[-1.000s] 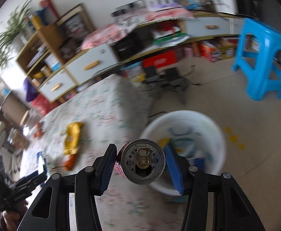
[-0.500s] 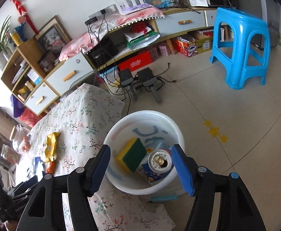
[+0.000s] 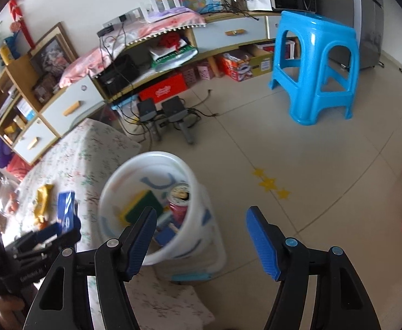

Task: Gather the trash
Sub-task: 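Carry the blue box over the bin and release it with the left tool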

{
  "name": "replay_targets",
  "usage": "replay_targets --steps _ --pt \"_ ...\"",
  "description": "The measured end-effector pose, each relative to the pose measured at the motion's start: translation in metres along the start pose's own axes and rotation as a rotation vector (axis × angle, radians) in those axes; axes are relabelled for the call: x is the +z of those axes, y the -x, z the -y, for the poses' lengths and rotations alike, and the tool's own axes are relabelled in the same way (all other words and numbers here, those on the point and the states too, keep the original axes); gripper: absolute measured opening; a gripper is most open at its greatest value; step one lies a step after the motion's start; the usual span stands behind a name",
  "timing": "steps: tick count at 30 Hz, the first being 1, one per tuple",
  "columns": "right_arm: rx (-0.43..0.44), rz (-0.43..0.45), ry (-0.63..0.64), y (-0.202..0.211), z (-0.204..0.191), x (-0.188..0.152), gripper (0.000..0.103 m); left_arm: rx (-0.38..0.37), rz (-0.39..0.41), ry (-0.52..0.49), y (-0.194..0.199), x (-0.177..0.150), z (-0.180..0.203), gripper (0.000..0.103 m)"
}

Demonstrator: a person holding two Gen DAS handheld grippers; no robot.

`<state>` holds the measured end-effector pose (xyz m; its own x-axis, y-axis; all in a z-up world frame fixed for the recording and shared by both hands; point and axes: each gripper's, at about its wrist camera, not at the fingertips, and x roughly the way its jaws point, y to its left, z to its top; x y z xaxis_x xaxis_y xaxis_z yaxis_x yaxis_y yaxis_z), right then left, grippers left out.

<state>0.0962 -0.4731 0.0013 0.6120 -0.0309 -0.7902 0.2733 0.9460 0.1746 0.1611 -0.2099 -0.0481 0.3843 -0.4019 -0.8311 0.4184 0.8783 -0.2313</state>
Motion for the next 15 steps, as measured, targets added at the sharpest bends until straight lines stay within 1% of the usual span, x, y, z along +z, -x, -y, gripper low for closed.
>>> replay_targets --steps 4,6,7,8,10,15 --pt "-0.018 -0.011 0.001 -0.001 0.008 -0.001 0.069 -0.043 0.016 -0.022 -0.009 0.006 0.009 0.072" --pt "-0.022 -0.012 0.001 -0.002 0.010 -0.001 0.069 -0.058 0.024 -0.037 -0.012 0.009 0.011 0.079" --pt "-0.023 -0.013 0.001 -0.002 0.009 0.000 0.069 -0.042 0.023 -0.038 -0.014 0.010 0.012 0.088" --pt "-0.022 -0.013 0.002 -0.003 0.009 0.000 0.069 -0.022 0.023 -0.032 -0.014 0.011 0.012 0.093" --pt "-0.021 -0.013 0.007 -0.002 0.007 0.000 0.070 -0.010 0.021 -0.032 -0.012 0.011 0.013 0.096" --pt "-0.025 -0.006 0.033 -0.002 -0.004 0.000 0.073 0.027 0.022 -0.046 -0.003 0.006 0.007 0.097"
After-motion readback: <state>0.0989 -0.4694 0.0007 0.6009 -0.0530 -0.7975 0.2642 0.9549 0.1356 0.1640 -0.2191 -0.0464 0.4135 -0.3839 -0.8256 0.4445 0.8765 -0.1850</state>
